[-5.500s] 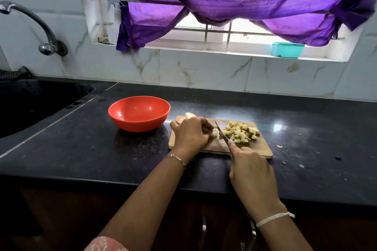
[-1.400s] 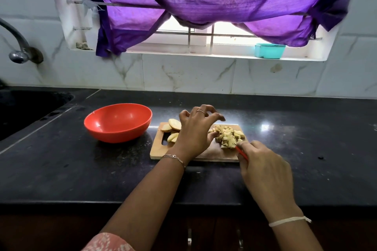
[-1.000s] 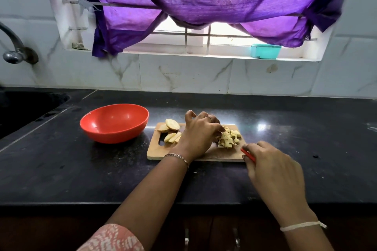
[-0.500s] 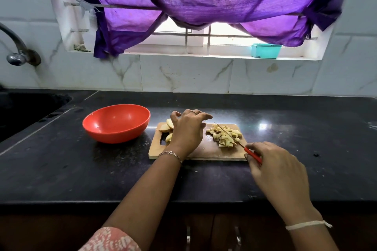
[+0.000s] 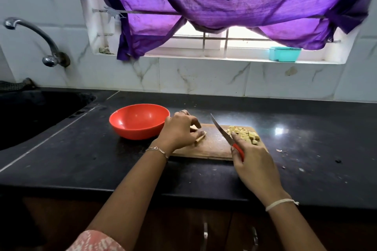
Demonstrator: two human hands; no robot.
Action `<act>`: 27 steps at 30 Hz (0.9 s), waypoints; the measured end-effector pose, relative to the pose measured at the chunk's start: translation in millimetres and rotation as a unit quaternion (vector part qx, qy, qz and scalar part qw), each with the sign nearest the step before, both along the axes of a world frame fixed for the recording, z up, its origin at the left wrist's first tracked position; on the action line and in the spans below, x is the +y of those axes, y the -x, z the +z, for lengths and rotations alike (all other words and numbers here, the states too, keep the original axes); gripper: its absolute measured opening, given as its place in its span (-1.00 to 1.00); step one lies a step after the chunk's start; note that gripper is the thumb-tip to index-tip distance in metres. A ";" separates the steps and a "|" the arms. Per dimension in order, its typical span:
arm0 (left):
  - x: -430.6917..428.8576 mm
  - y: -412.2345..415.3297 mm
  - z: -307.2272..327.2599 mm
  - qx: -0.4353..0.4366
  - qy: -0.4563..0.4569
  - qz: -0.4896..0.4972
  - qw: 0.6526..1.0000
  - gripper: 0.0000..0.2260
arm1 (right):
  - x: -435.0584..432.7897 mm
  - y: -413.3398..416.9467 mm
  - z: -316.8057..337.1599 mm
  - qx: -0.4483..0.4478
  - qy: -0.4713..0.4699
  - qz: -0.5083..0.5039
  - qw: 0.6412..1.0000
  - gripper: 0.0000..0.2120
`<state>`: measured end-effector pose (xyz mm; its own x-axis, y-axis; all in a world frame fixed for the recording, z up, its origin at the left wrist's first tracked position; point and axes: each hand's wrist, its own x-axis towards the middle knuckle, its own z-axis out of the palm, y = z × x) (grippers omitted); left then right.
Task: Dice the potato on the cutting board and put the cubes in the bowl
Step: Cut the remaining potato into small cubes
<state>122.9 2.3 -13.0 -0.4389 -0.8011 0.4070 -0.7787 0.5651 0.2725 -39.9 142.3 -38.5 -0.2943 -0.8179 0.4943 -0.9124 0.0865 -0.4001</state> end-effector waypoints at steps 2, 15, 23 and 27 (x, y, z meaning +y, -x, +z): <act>1.8 1.7 -1.2 -0.026 -0.007 0.003 1.000 -0.72 | 0.6 1.7 -1.4 0.000 0.006 -0.005 1.000 -0.58; 4.1 14.0 -6.8 0.000 0.011 -0.019 1.000 -0.76 | 2.2 7.8 -5.9 0.004 -0.014 -0.020 1.000 -0.59; 8.3 26.3 -7.5 0.059 -0.061 -0.042 0.995 -0.79 | 9.7 12.7 -7.2 -0.008 -0.046 -0.010 0.999 -0.60; 12.4 40.8 -9.6 0.107 -0.076 -0.047 0.990 -0.79 | 19.9 10.2 -4.4 0.014 -0.067 -0.029 0.997 -0.58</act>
